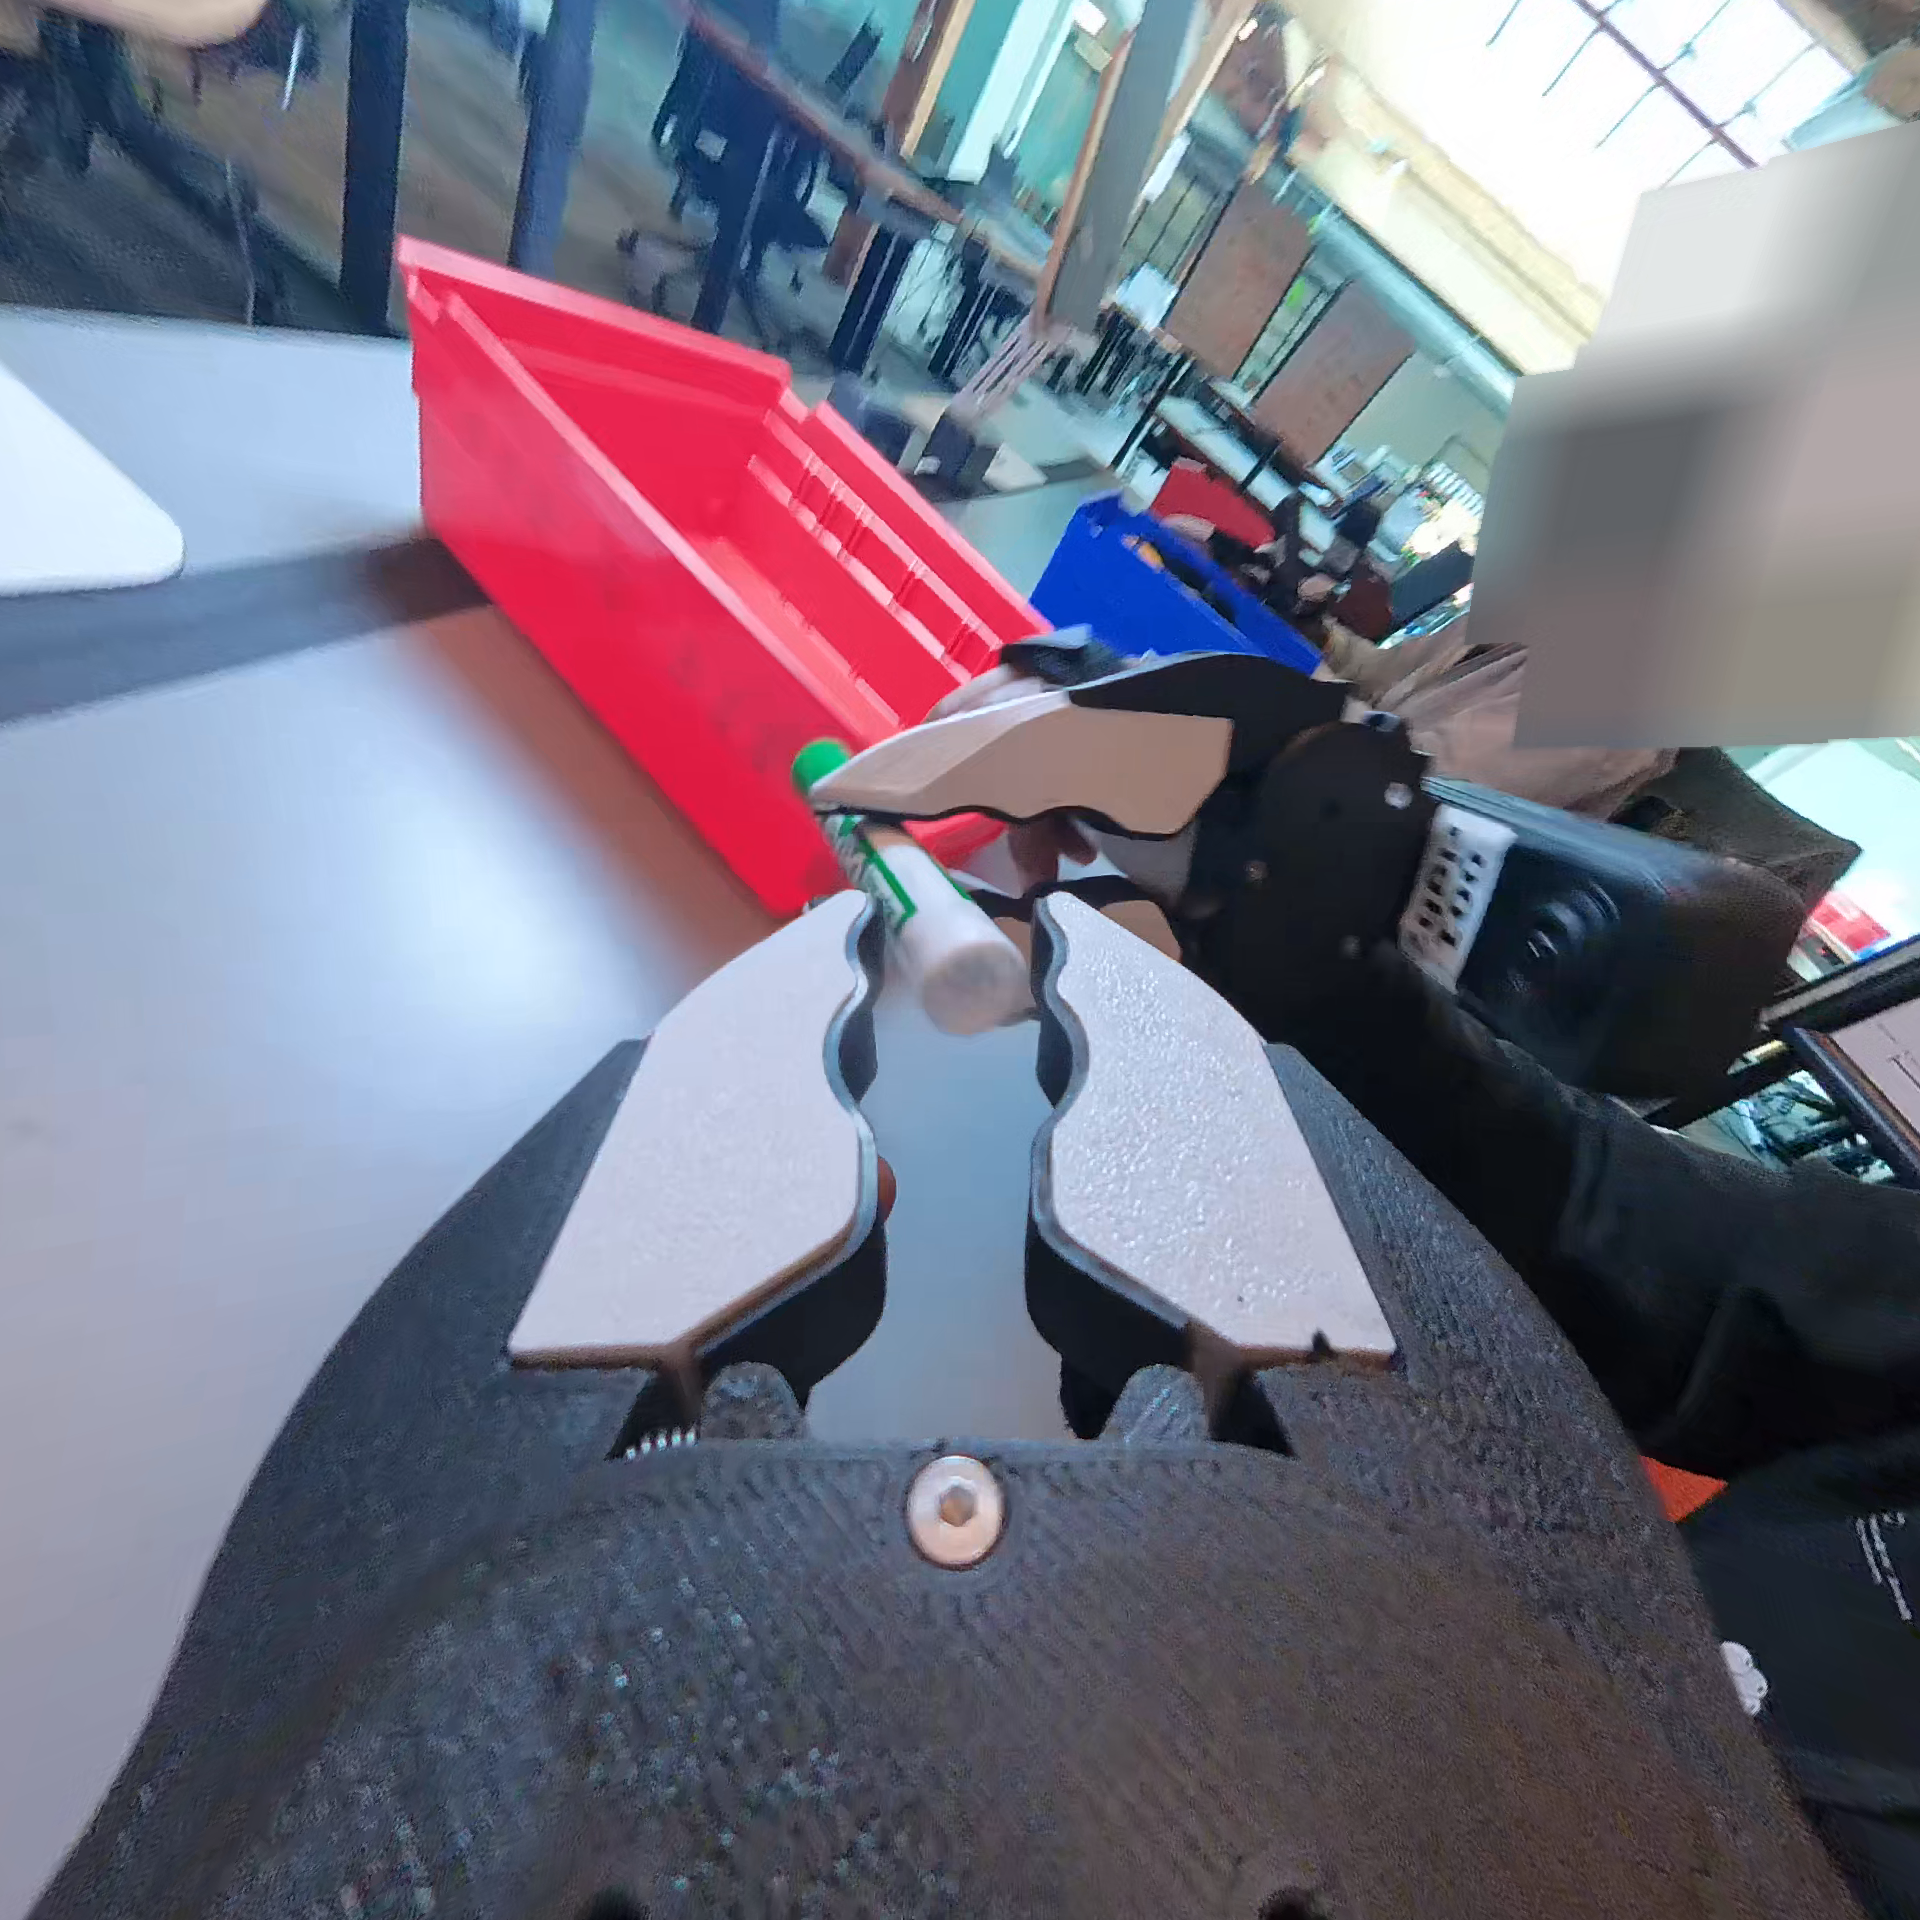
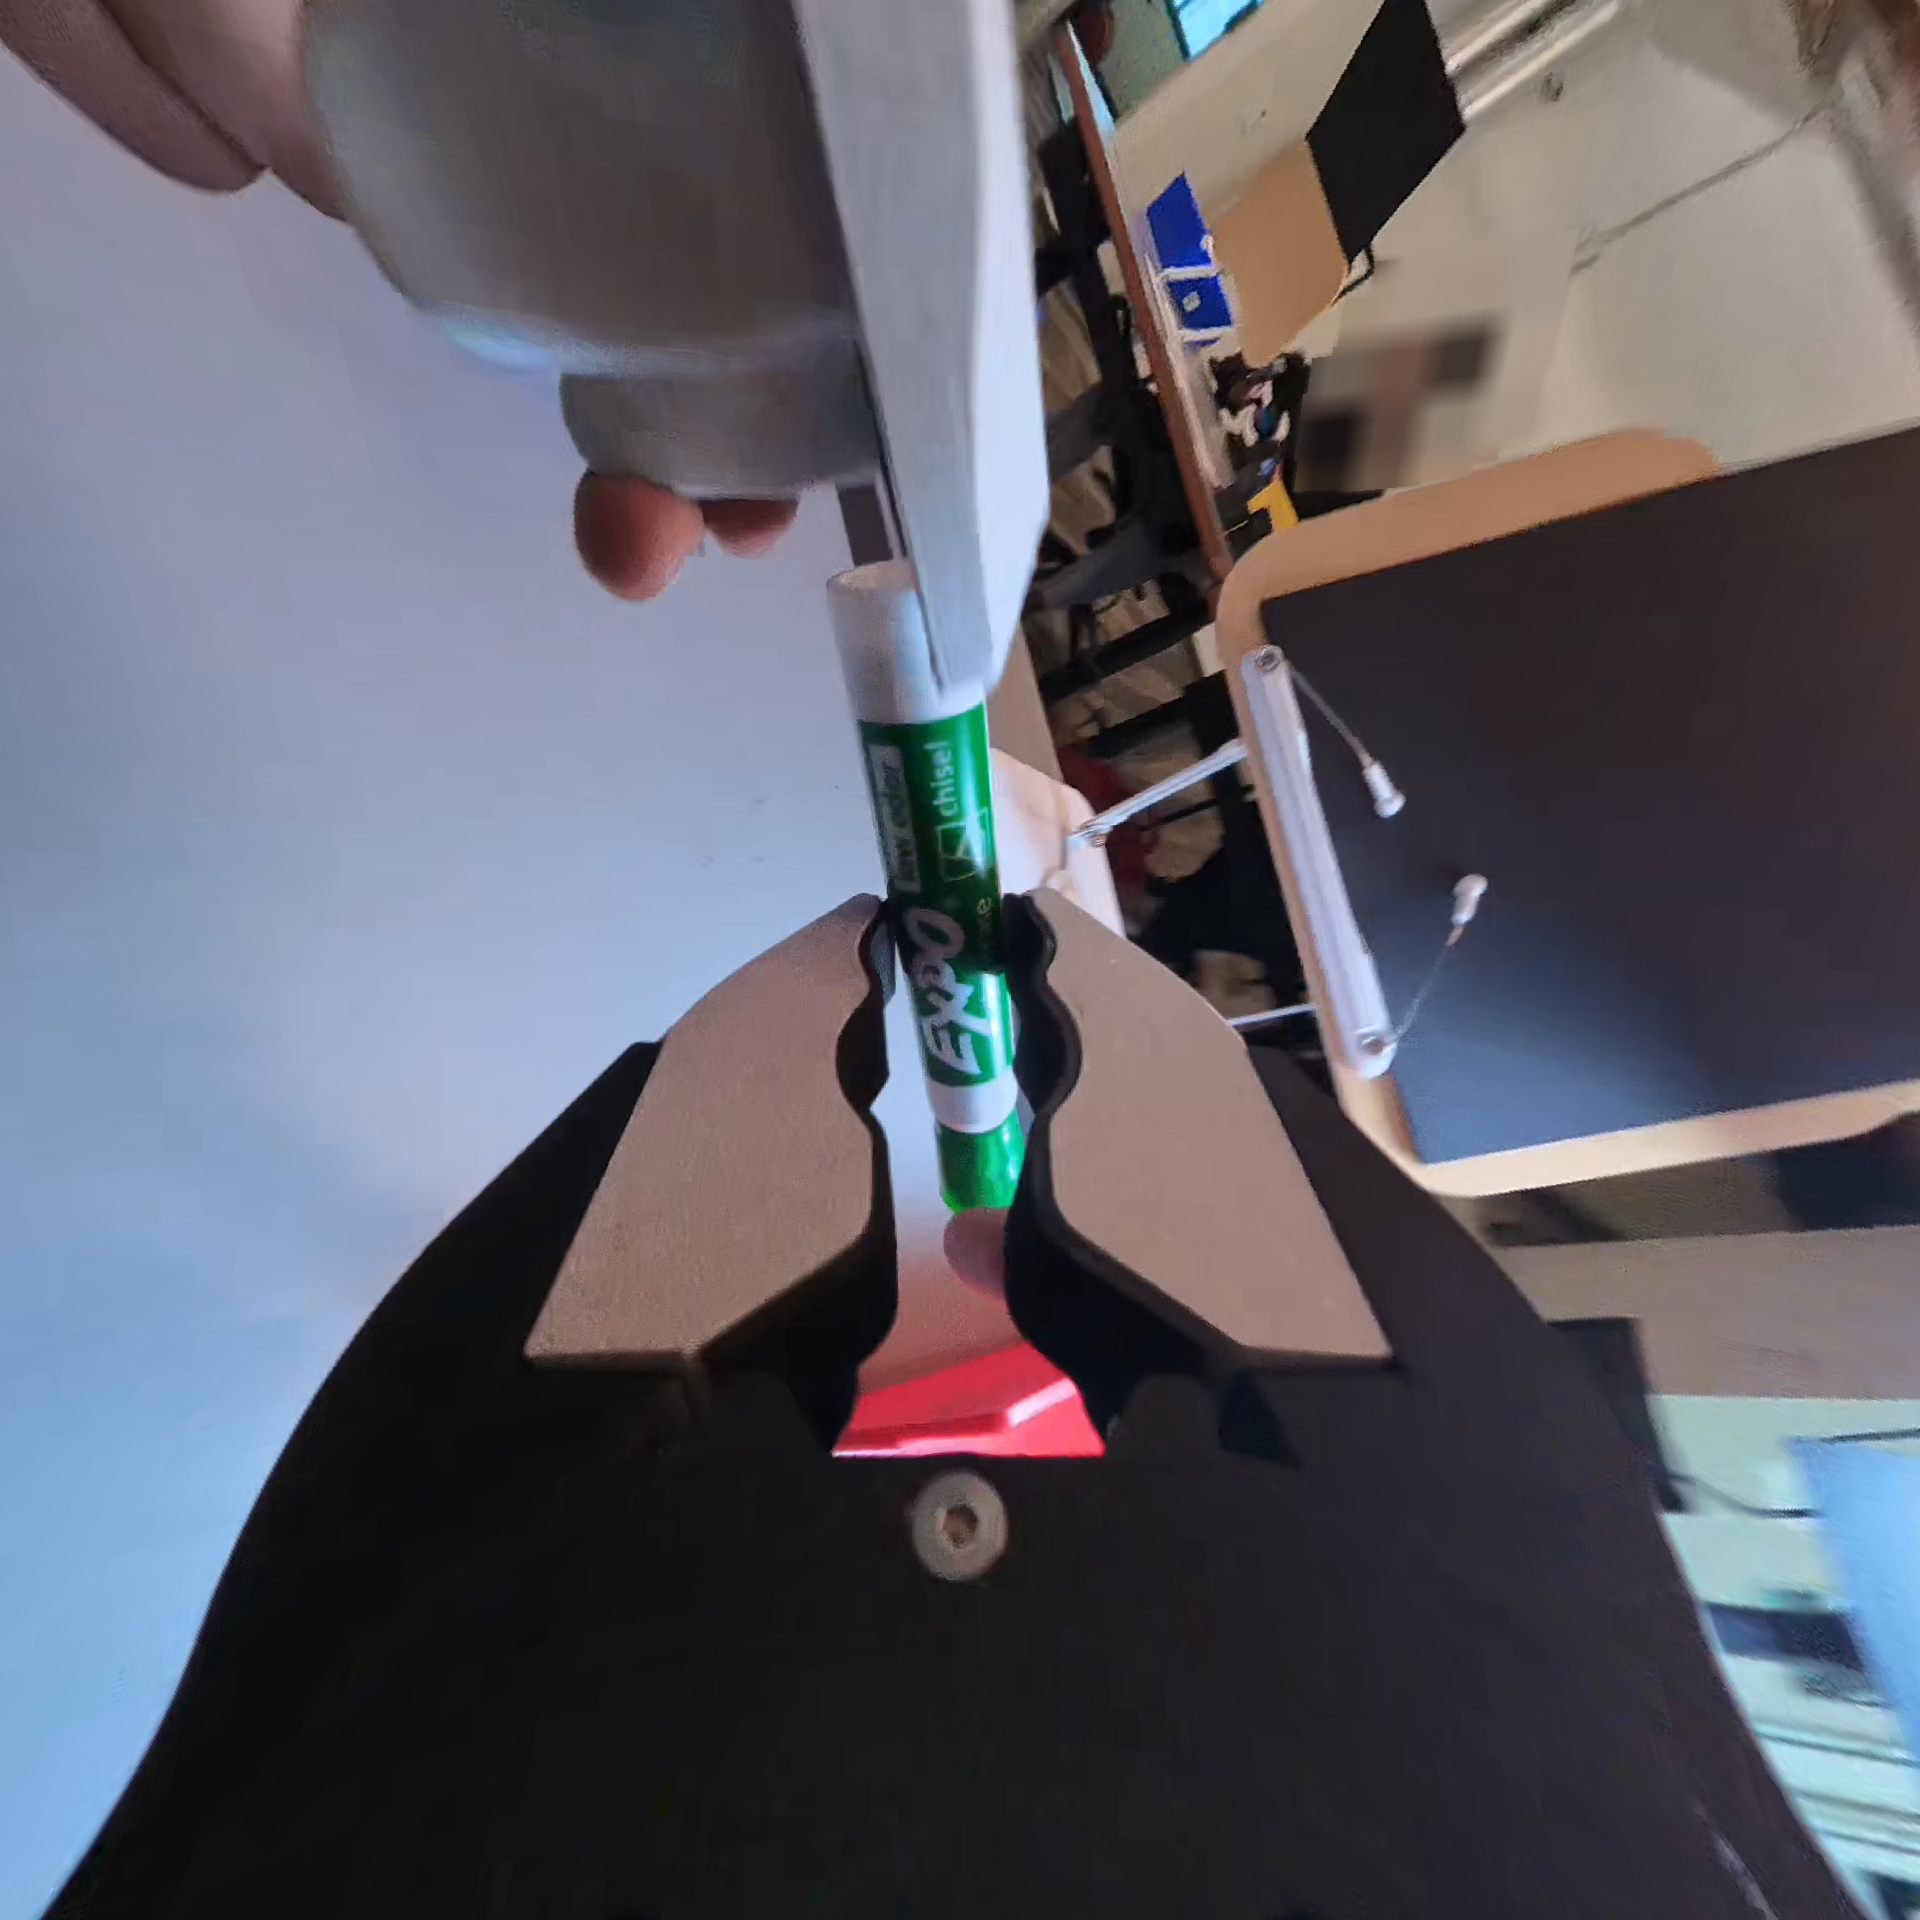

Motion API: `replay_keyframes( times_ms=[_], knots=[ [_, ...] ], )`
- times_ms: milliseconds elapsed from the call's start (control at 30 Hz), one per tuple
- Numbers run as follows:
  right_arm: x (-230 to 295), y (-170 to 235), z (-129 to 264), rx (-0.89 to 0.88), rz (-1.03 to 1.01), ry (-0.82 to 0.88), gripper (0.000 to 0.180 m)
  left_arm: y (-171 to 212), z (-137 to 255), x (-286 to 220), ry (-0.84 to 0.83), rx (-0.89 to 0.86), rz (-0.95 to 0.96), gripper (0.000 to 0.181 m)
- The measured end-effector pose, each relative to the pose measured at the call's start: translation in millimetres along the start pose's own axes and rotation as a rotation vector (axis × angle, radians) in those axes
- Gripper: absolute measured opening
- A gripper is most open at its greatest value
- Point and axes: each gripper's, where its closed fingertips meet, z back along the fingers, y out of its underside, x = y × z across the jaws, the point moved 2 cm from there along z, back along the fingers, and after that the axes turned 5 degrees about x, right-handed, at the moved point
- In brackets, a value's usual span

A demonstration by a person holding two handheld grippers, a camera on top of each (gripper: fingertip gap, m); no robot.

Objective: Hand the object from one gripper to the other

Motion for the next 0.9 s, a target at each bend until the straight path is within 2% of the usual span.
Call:
replay_keyframes(
  times_ms=[133, 267, 433, 533, 633, 700, 767, 900],
  knots=[
    [-14, 1, 13, -0.088, -0.335, -0.155, 0.021, -21, 21, -19, -0.006, -0.075, -0.206, 0.037],
    [-15, -23, 32, -0.281, -0.688, -0.467, 0.020, -24, 24, -30, -0.091, -0.088, -0.465, 0.041],
    [10, -55, 48, -0.400, -0.839, -0.830, 0.020, -14, 18, -53, 0.039, -0.080, -0.531, 0.038],
    [25, -65, 50, -0.384, -0.853, -0.945, 0.021, -9, 17, -53, 0.052, -0.051, -0.558, 0.025],
    [20, -67, 49, -0.413, -0.866, -0.913, 0.022, -12, 20, -54, 0.048, -0.066, -0.570, 0.022],
    [5, -65, 51, -0.479, -0.886, -0.834, 0.022, -23, 25, -54, 0.059, -0.143, -0.513, 0.020],
    [-9, -63, 58, -0.557, -0.876, -0.766, 0.033, -37, 36, -51, 0.081, -0.248, -0.416, 0.021],
    [-19, -54, 58, -0.562, -0.724, -0.565, 0.043, -59, 59, -39, 0.172, -0.403, -0.168, 0.020]
  ],
)
